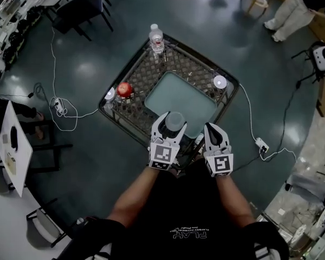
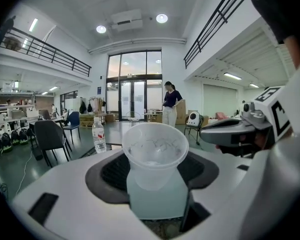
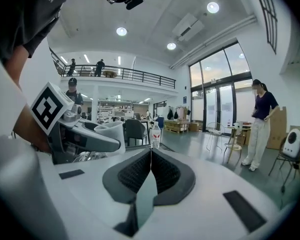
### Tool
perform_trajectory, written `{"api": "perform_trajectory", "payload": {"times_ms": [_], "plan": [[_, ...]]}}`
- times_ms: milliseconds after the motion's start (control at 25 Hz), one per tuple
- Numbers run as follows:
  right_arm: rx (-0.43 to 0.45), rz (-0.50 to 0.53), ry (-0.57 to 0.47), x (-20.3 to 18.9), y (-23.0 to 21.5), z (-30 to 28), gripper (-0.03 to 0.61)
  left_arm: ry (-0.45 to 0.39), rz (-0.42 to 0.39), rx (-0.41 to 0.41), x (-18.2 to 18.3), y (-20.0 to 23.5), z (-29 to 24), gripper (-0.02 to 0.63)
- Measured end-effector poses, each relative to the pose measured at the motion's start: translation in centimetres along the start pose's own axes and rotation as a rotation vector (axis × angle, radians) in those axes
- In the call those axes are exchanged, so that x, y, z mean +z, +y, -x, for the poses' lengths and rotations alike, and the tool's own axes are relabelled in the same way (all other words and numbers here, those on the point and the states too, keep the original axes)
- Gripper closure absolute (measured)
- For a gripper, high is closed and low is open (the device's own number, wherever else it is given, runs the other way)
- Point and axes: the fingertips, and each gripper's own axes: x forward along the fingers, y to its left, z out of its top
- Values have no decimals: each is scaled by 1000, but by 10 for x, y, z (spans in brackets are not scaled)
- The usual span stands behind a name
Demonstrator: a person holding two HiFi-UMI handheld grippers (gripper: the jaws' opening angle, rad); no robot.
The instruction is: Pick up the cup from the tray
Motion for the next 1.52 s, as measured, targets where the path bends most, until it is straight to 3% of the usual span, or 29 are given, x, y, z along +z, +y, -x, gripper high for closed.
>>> {"api": "perform_trajectory", "payload": {"times_ms": [240,640,1120,1520], "plan": [[-12,34,-19,14,15,25,569,-15,-14,-8,7,-16,37,319],[-4,53,-156,52,11,76,569,-36,-8,11,23,-64,73,319],[22,50,-191,47,12,159,569,-49,-12,61,30,-131,115,319],[20,41,-204,55,22,175,569,-48,-20,72,34,-137,134,319]]}}
